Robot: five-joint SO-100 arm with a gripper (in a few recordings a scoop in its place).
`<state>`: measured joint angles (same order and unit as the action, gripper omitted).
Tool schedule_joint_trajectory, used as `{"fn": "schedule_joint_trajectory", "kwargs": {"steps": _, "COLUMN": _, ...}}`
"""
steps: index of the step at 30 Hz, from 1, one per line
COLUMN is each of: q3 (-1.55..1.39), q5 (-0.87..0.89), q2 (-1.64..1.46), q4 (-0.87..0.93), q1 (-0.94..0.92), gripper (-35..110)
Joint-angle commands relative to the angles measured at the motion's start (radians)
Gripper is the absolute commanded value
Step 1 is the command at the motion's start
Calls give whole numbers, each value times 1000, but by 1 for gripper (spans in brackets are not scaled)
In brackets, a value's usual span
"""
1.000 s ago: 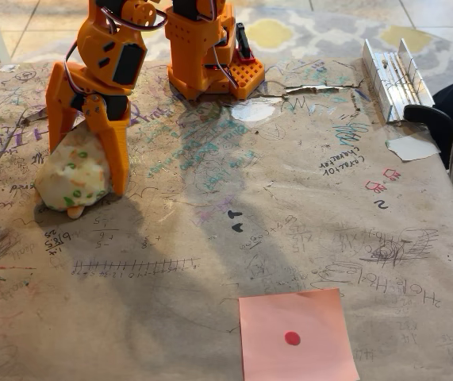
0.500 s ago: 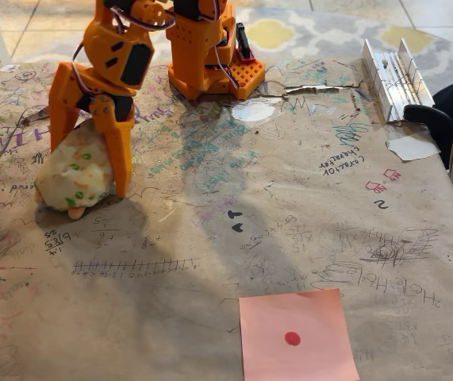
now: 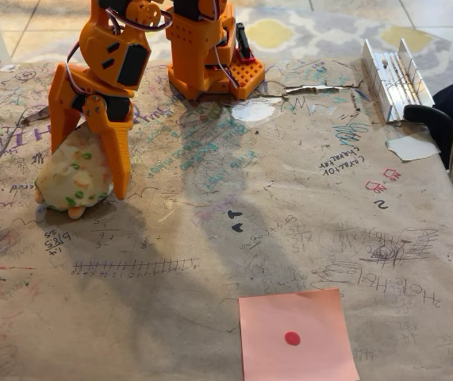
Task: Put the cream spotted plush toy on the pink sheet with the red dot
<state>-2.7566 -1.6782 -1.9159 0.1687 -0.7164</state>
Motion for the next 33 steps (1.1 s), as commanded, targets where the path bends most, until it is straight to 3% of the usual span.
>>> {"fn": "schedule_joint_trajectory", "kwargs": {"steps": 1, "q3": 31, "q5": 26, "q2": -15, "q4": -28, "q1": -8, "gripper": 39}}
{"fn": "schedule_joint_trajectory", "kwargs": {"steps": 3, "q3": 49, "q5": 54, "q2": -2, "q4": -21, "q1": -15, "gripper": 44}}
{"fn": "schedule_joint_trajectory", "kwargs": {"steps": 5, "q3": 57, "q5": 46, "q2": 0, "q4": -6, "q1": -32, "gripper": 34}}
{"fn": "schedule_joint_trajectory", "kwargs": {"steps": 8, "q3": 61, "q5": 21, "q2": 0, "q4": 17, "q1": -37, "gripper": 32}}
{"fn": "schedule_joint_trajectory", "kwargs": {"steps": 11, "q3": 60, "q5": -41, "q2": 8, "q4": 25, "q1": -37, "gripper": 13}}
{"fn": "schedule_joint_trajectory", "kwargs": {"steps": 14, "q3": 32, "q5": -66, "q2": -6, "q4": -2, "q1": -44, "gripper": 7}}
{"fn": "schedule_joint_trajectory", "kwargs": {"steps": 29, "q3": 31, "q5": -107, "q2": 29, "q4": -21, "q1": -21, "gripper": 8}}
{"fn": "schedule_joint_trajectory", "kwargs": {"steps": 33, "q3": 140, "q5": 17, "q2": 69, "q4": 95, "q1": -14, "gripper": 5}}
